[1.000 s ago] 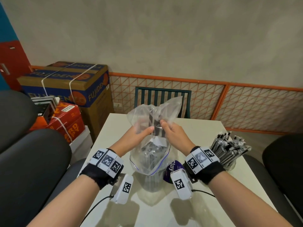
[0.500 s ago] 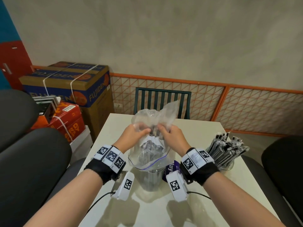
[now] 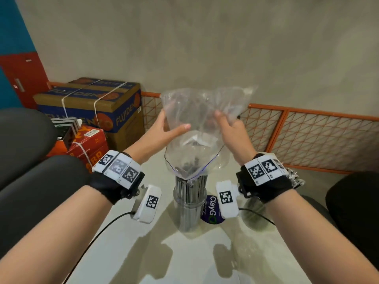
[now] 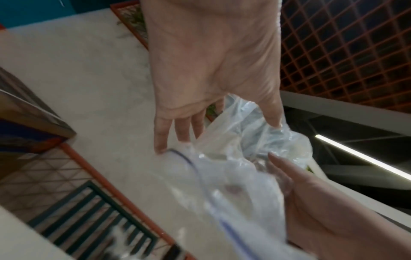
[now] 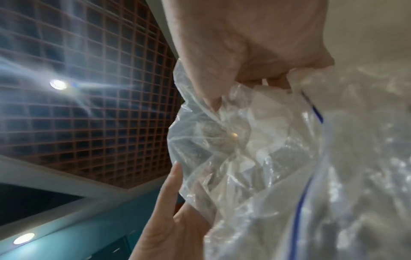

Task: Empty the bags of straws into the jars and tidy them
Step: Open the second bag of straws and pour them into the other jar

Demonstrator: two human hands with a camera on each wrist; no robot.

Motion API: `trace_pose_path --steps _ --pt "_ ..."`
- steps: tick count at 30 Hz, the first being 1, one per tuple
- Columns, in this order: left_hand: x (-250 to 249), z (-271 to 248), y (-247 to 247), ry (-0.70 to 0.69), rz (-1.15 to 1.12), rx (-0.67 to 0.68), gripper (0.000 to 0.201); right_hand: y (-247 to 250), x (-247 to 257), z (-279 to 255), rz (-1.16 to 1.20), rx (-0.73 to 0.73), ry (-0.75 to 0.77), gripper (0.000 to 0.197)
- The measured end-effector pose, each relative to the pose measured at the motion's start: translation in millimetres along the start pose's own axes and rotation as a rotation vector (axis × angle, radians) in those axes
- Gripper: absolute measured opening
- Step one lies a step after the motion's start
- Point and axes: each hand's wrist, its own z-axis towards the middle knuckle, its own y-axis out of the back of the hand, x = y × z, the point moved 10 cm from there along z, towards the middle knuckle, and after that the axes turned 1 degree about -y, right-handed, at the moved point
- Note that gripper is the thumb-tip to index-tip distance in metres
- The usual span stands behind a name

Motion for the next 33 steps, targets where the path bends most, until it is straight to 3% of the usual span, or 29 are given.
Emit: trace_pose_path --steps 3,5,7,9,12,14,17,20,21,25,27,28,29,30,31,33 --pt "-28.1 -4.1 -16.3 -0.007 0.046 0.078 0.068 25.9 35.6 -6.3 0.040 -0.072 0.075 0.038" --pt "-44.3 -8.7 -13.4 -0.005 -0.050 -0.039 0.035 35.9 54.7 -21.0 0.078 -0.037 0.150 0.037" --pt "-56.5 -15.0 -12.1 -0.021 -0.220 -0.139 0.013 37.6 54.9 -38.0 0.009 0.077 0.158 0.059" --pt "-70.0 -21.2 -10.0 -0.082 -0.314 -0.219 0.013 36.1 31.7 -59.8 -0.131 0.206 0.081 0.058" --pt "-78.1 -30.9 -3.4 -0.148 -0.485 -0.310 0.019 50.7 -21.4 -97.7 -0.113 0.257 -0.090 0.014" --pt "-70.6 -36.6 -8.0 -0.099 -0.535 -0.329 0.021 65.0 -50.9 -123.4 -0.105 0.292 -0.182 0.022" --pt "-65.5 -45.9 -40.1 -0.059 -0.379 -0.256 0.026 88.6 -59.7 -152.1 -0.175 0.350 -0.232 0.006" --pt "-73.1 -59.0 -93.3 -0.057 -0.243 -0.082 0.015 123.1 -41.1 -167.5 0.004 0.228 -0.222 0.043" --pt "-78.3 -64.6 -111.0 -0.066 -0.240 -0.005 0.008 131.4 -33.4 -172.4 0.076 0.185 -0.200 0.046" --pt "-79.6 -91.1 -184.2 -0.163 -0.231 0.295 0.072 154.0 -27.5 -193.5 0.275 -0.030 -0.200 0.022" --pt "-39.0 -105.0 -219.4 -0.076 -0.149 0.430 0.082 176.7 -37.4 -202.4 0.270 -0.171 -0.228 0.028" --pt "-12.7 -113.7 -237.5 -0.012 -0.081 0.506 0.072 193.7 -42.0 -207.3 0.275 -0.249 -0.229 0.030" --pt "8.4 -121.6 -250.5 0.027 -0.009 0.544 0.051 211.9 -45.1 -212.2 0.270 -0.322 -0.223 0.030" --pt "32.3 -126.7 -257.3 0.074 0.058 0.543 0.025 232.7 -51.2 -218.2 0.254 -0.399 -0.226 0.029" --pt "51.2 -130.7 -260.8 0.124 0.088 0.532 0.012 250.3 -56.3 -225.0 0.216 -0.459 -0.241 0.028" --pt "71.0 -138.1 -267.8 0.188 0.105 0.541 0.019 269.6 -68.3 -236.8 0.129 -0.493 -0.289 0.030"
